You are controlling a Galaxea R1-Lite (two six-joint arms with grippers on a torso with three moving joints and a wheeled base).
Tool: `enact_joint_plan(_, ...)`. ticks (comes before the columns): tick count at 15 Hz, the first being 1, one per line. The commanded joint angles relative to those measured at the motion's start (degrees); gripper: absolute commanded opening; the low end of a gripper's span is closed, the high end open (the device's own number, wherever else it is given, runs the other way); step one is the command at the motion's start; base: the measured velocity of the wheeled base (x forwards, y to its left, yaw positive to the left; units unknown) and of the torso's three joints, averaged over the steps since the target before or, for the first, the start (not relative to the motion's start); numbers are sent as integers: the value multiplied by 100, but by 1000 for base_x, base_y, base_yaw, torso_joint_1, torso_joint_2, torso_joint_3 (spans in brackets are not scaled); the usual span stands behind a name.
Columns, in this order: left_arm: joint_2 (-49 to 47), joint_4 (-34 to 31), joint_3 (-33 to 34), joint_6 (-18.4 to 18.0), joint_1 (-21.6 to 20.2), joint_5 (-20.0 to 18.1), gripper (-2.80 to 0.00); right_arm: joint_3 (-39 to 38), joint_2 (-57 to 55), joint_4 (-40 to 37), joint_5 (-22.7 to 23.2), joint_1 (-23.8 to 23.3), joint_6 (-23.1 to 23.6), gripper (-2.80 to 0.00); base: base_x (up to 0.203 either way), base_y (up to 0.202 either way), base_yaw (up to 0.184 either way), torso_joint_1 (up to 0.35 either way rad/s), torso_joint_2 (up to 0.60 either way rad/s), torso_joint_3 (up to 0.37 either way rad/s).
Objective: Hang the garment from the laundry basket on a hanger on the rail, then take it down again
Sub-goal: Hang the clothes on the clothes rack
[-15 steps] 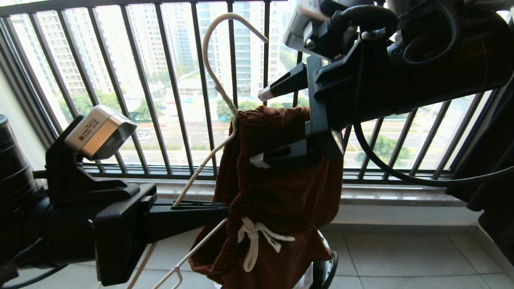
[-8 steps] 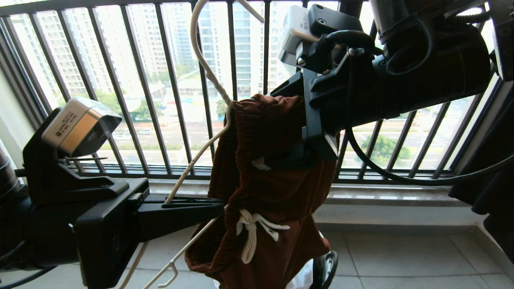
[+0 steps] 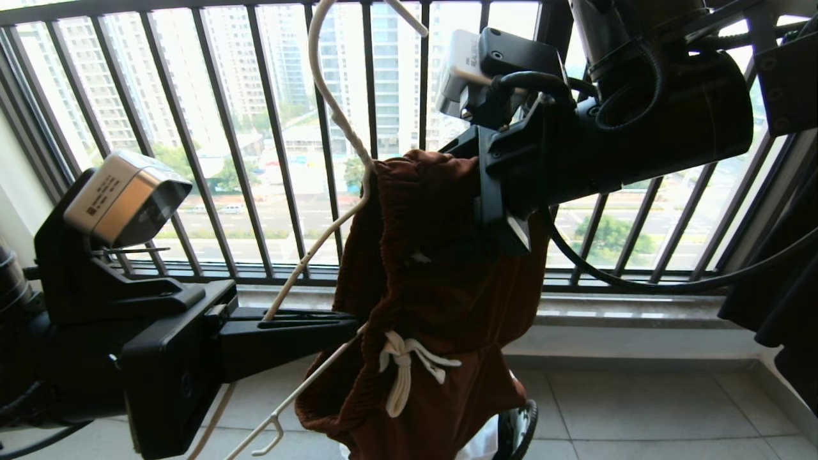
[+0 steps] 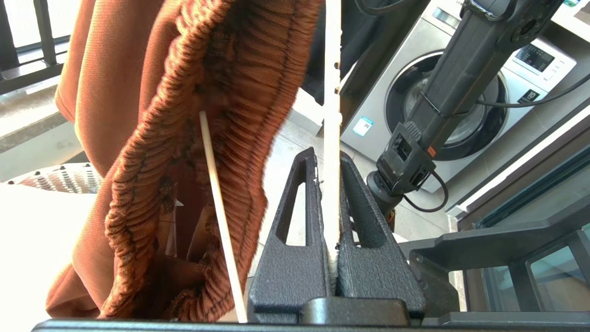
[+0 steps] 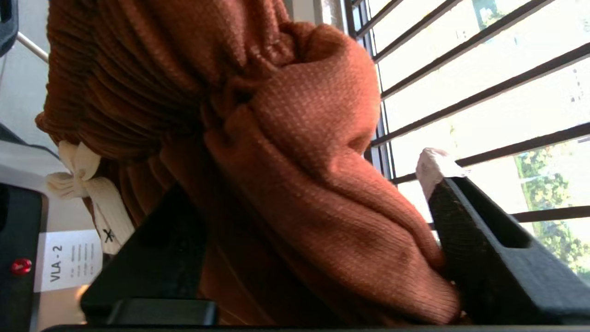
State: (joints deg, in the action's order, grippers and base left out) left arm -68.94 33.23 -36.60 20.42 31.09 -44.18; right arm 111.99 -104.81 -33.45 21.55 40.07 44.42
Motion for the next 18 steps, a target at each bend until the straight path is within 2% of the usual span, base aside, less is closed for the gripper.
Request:
enact_joint_plan(1, -14, 25, -5, 6, -6, -3, -280, -2, 40, -21, 16, 1, 23, -280, 0, 0, 0, 0, 0, 0)
enact_joint_plan(15, -112, 25, -51, -20, -120, 15, -280, -221, 286, -39, 16, 10, 23, -280, 0, 0, 0, 0, 0, 0)
enact_joint_plan(18, -85, 22, -21, -128, -120, 15, -280, -231, 295, -39, 15, 10, 23, -280, 0, 0, 0, 0, 0, 0)
